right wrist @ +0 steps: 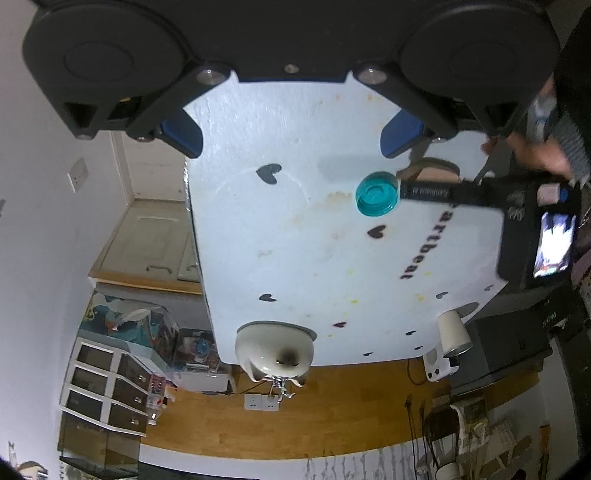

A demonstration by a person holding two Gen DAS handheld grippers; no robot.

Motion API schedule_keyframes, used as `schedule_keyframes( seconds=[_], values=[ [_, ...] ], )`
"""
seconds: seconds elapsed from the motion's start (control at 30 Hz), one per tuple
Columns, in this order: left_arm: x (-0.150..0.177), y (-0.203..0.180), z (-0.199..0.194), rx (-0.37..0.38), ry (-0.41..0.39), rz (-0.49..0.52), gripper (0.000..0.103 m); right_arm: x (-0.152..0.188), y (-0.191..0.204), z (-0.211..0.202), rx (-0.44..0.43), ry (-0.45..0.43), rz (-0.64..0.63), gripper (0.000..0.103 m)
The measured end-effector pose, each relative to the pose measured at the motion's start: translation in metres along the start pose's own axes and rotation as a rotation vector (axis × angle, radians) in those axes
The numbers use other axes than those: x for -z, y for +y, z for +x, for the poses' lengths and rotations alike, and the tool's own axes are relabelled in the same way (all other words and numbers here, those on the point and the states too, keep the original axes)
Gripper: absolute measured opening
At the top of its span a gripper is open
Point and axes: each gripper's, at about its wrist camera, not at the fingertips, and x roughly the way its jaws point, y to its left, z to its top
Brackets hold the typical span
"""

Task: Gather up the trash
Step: 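Grasp the teal lid with the right tool while the left tool reaches toward the tan scrap, then grasp the tan scrap with the left tool while the right tool holds the teal lid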

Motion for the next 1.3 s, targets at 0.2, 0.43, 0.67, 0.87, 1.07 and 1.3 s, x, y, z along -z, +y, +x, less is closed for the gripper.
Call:
schedule_keyframes(
  seconds=[0.2,0.43,0.67,0.87,1.07,1.3],
  values=[
    [0.023,0.007,-0.019,-0.004,-0.020,0.074,0.103,-0.012,0.009,0.028,-0.023,-0.002,-0.041,0.103],
    [0.050,0.027,-0.030,-0.019,-0.040,0.121,0.103,-0.027,0.029,0.064,-0.048,-0.013,-0.124,0.103],
    [0.058,0.030,-0.032,0.036,-0.078,0.203,0.093,-0.027,0.049,0.101,-0.118,-0.002,-0.226,0.092],
    [0.056,0.026,-0.029,0.138,-0.096,0.197,0.075,-0.023,0.067,0.129,-0.153,0.045,-0.308,0.067],
    [0.050,0.014,-0.027,0.202,-0.119,0.211,0.071,-0.024,0.076,0.141,-0.183,0.044,-0.325,0.062],
    [0.041,0.004,-0.022,0.215,-0.122,0.180,0.071,-0.028,0.074,0.151,-0.175,0.041,-0.309,0.050]
  ],
)
